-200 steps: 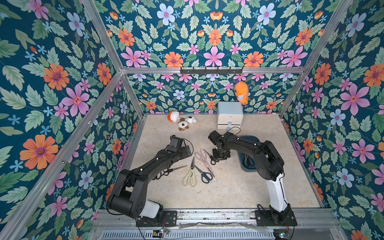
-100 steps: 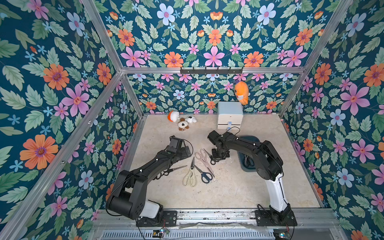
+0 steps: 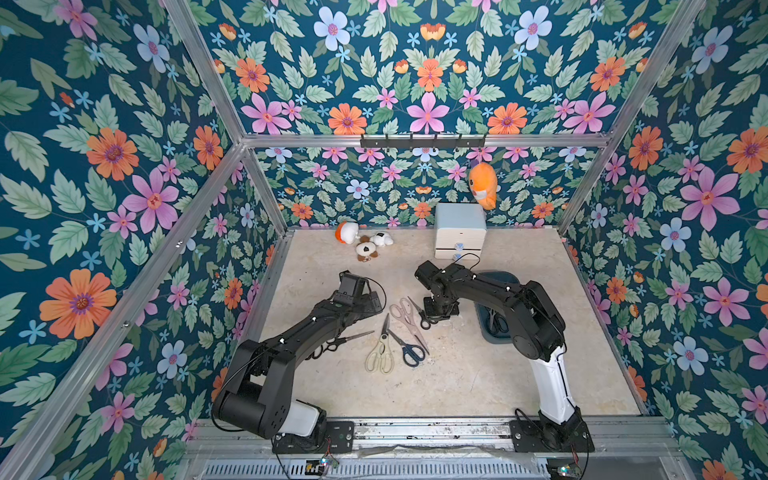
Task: Put the scissors into the storage box
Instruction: Pick up the scissors from the center of the board.
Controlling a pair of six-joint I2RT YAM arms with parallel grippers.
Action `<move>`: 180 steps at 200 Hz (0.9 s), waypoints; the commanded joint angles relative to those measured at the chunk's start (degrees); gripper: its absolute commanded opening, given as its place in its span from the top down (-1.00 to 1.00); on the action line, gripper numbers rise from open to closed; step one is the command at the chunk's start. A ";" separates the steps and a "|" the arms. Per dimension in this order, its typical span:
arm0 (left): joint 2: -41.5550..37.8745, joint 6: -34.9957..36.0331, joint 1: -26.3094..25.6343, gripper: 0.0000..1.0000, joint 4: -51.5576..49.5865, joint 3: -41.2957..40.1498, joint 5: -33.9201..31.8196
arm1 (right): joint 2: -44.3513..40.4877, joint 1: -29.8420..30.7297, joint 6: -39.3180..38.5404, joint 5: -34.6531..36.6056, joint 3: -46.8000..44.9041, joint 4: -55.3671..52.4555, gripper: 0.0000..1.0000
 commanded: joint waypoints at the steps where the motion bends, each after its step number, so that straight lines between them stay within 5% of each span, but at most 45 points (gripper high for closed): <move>1: 0.35 -0.29 0.02 -0.98 0.02 0.36 -0.51 | 0.09 -0.09 -0.17 2.34 0.72 0.22 1.00; 100: 6.12 -0.44 0.00 -0.98 0.94 4.63 2.58 | -9.67 -1.40 -1.68 5.40 6.82 -4.48 1.00; 180: 11.31 -1.20 -0.02 -0.97 1.31 9.77 5.20 | -24.23 -10.15 -0.76 8.49 -9.18 -4.60 1.00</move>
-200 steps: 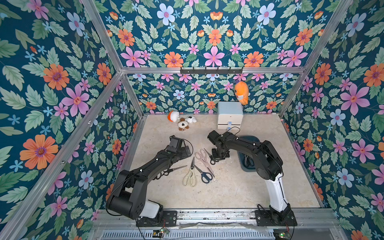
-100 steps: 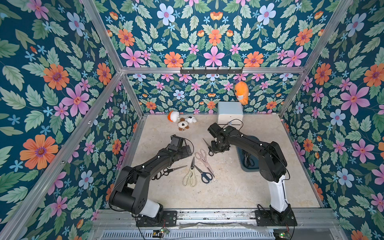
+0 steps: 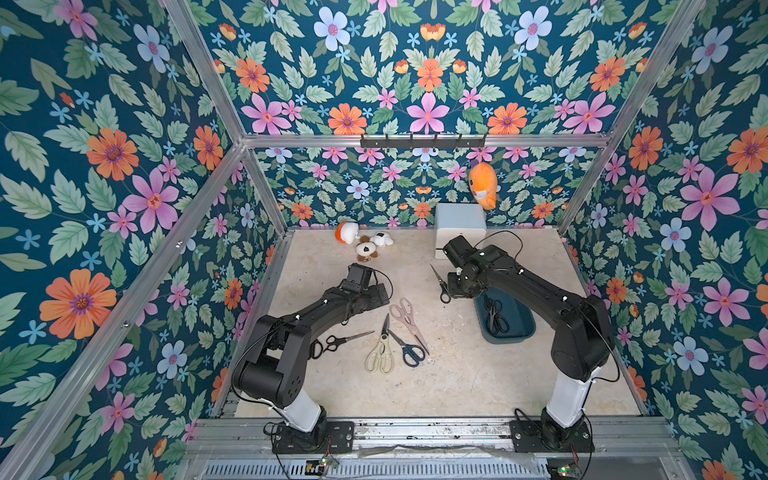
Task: Put the scissors into the storage box
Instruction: Place the scissors in the storage box.
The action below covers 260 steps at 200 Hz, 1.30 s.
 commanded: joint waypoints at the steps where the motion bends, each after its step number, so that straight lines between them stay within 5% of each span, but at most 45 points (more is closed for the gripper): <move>1: 0.89 -0.19 0.03 -0.97 0.54 1.20 1.13 | -4.02 -2.51 0.76 2.24 -4.25 -0.59 1.00; 92: 2.28 0.12 -0.09 -0.97 -0.20 2.78 2.46 | -18.57 -17.04 -0.91 0.35 -22.87 0.41 1.00; 260: -0.35 0.16 -0.07 -0.97 -1.14 0.76 0.36 | -4.08 -18.84 2.39 -1.99 -25.45 9.00 1.00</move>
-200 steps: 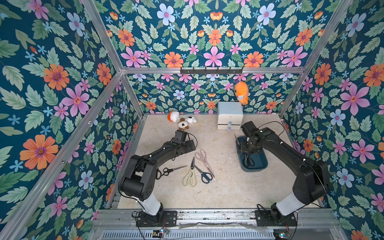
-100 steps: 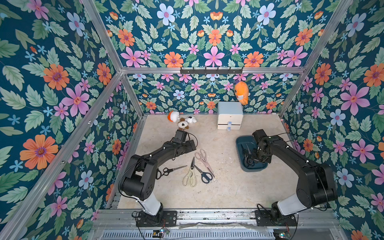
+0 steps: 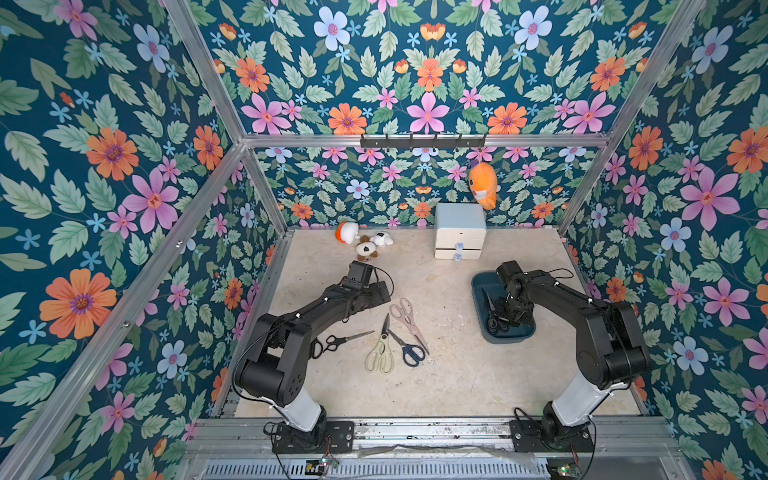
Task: Put the scissors into the storage box
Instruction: Place the scissors in the storage box.
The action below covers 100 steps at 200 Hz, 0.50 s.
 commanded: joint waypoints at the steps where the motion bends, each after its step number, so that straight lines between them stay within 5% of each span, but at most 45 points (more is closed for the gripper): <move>1: -0.27 0.31 0.00 -0.97 -0.31 -0.05 -0.76 | 0.82 0.00 0.88 0.77 0.12 0.65 1.00; 26: -0.53 0.48 0.00 -0.97 -0.40 -0.14 -1.02 | 1.33 0.02 1.05 0.85 0.52 0.66 0.99; 100: 0.01 1.13 0.00 -0.97 -0.22 -0.01 -1.02 | -2.02 0.14 1.10 2.25 4.72 -3.45 0.42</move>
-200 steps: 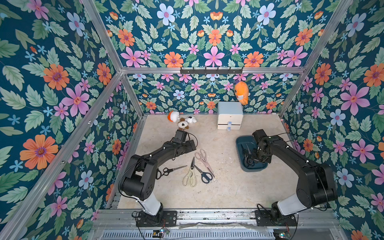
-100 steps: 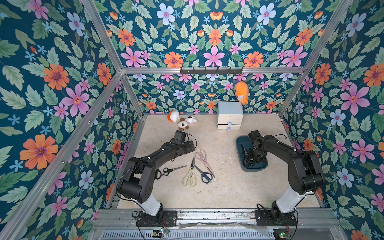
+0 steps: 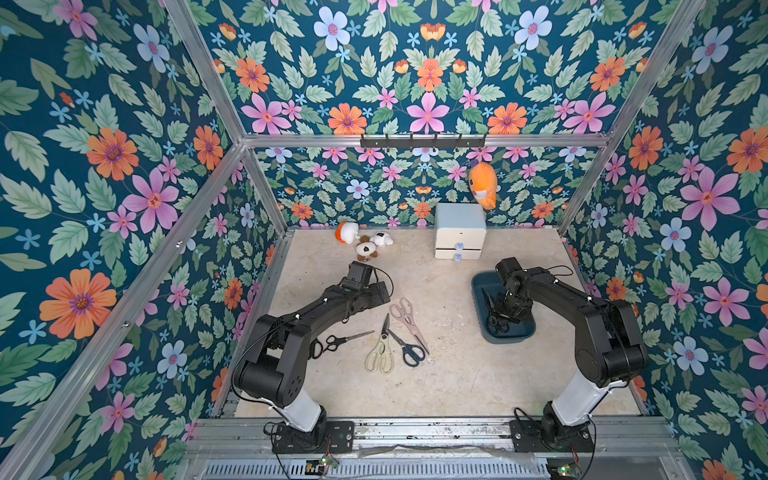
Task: Put the scissors into the storage box
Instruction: Place the scissors in the storage box.
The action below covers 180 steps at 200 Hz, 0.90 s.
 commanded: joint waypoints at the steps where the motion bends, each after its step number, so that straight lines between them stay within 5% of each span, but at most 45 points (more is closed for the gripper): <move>1: 0.30 0.87 0.00 -0.97 0.02 0.16 -0.43 | -1.53 0.13 0.57 1.38 1.84 -2.89 0.42; 68: 1.57 1.56 0.08 -0.98 0.15 1.81 0.14 | -3.55 9.31 3.25 0.51 12.07 -5.44 0.28; 180: -4.42 1.06 3.88 -0.98 -4.52 -4.12 0.16 | 24.00 26.23 -0.81 -3.88 37.71 -3.22 0.29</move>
